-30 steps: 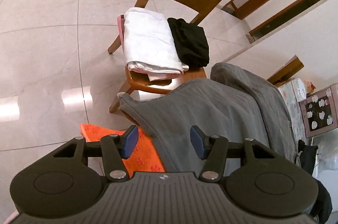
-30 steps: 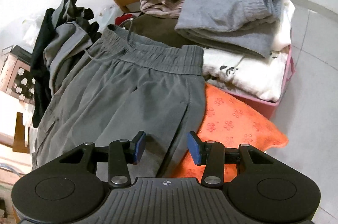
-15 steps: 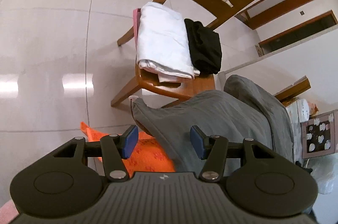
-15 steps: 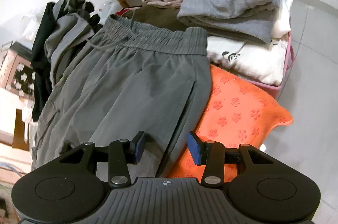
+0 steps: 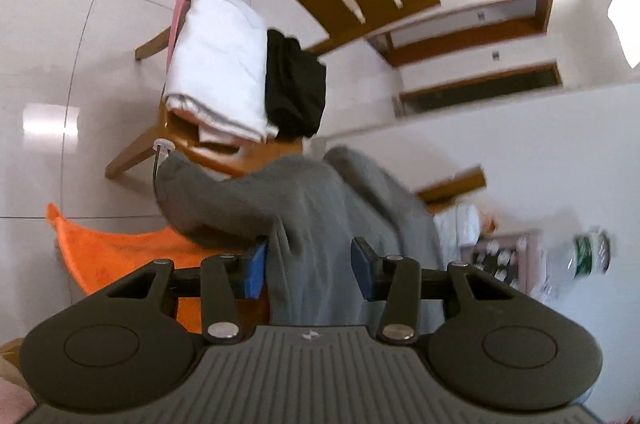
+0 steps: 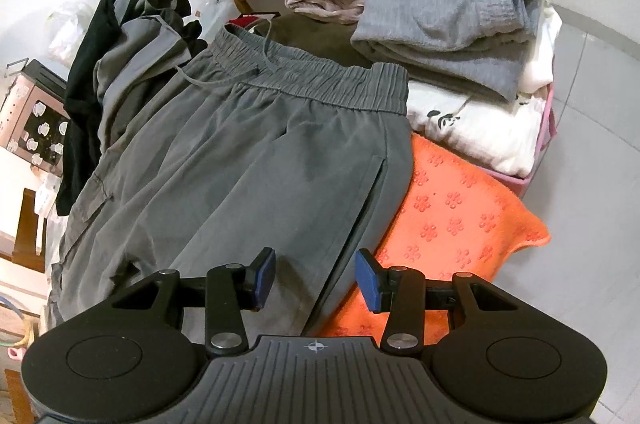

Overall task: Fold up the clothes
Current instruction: 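Lay the grey trousers flat beside the basket with both grippers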

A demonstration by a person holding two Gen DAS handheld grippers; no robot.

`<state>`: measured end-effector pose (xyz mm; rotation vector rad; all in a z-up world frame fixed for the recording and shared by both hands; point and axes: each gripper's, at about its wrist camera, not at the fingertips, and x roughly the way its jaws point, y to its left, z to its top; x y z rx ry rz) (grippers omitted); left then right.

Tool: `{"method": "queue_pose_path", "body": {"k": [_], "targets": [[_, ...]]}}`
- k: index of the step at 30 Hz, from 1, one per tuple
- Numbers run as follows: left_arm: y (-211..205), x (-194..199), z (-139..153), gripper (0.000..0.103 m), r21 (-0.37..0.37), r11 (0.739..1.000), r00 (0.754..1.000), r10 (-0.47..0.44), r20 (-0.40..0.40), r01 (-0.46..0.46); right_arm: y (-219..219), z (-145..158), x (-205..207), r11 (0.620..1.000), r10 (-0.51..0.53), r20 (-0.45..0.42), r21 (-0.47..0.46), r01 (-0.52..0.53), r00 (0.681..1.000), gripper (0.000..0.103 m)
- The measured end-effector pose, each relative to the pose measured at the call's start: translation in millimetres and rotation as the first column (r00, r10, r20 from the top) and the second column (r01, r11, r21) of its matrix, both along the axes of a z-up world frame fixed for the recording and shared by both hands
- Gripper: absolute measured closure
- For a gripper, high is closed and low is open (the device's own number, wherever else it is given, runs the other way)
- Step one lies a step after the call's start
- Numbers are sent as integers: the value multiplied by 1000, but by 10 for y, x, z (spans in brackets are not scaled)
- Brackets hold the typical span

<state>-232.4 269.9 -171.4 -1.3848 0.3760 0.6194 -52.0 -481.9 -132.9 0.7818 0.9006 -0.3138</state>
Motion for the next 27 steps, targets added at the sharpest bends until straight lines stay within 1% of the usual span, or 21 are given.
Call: {"method": "queue_pose_path", "body": {"k": [3, 6, 7, 8, 9, 10, 11, 12, 16, 21, 23, 25, 27], "targets": [[-170, 59, 15, 55, 29, 998, 998, -62, -10, 63, -8, -7, -7, 1000, -4, 6, 6, 4, 1000, 55], [-304, 187, -6, 56, 53, 993, 993, -106, -53, 109, -21, -30, -13, 1000, -9, 15, 28, 9, 1000, 55], [-348, 230, -13, 62, 60, 990, 990, -120, -68, 124, -28, -43, -14, 999, -15, 18, 36, 15, 1000, 55], [-393, 273, -21, 79, 68, 988, 988, -134, -82, 140, -34, -57, -15, 999, -21, 21, 45, 20, 1000, 55], [-416, 300, -5, 86, 80, 986, 985, -140, -97, 148, -41, -70, -16, 998, -27, 24, 54, 26, 999, 55], [-416, 310, 35, 87, 97, 984, 984, -138, -112, 149, -52, -86, -20, 997, -36, 25, 63, 34, 999, 55], [-417, 321, 74, 92, 114, 982, 983, -136, -126, 150, -66, -105, -27, 996, -46, 27, 73, 44, 999, 55], [-418, 331, 113, 93, 132, 980, 981, -133, -141, 152, -85, -126, -38, 995, -59, 27, 83, 57, 998, 55], [-426, 381, 297, 94, 198, 966, 973, -130, -188, 168, -181, -193, -102, 989, -118, 31, 93, 115, 992, 55], [-521, 497, 538, 94, 283, 937, 966, -149, -210, 206, -399, -246, -127, 973, -210, 59, 109, 203, 976, 55], [-550, 543, 545, 93, 281, 936, 966, -159, -202, 213, -473, -268, -90, 968, -233, 69, 112, 225, 970, 55], [-553, 560, 510, 89, 261, 942, 968, -162, -191, 209, -510, -299, -10, 970, -228, 70, 96, 221, 971, 55], [-565, 575, 478, 78, 247, 947, 968, -161, -192, 207, -530, -322, 72, 973, -221, 71, 79, 215, 973, 55]]}}
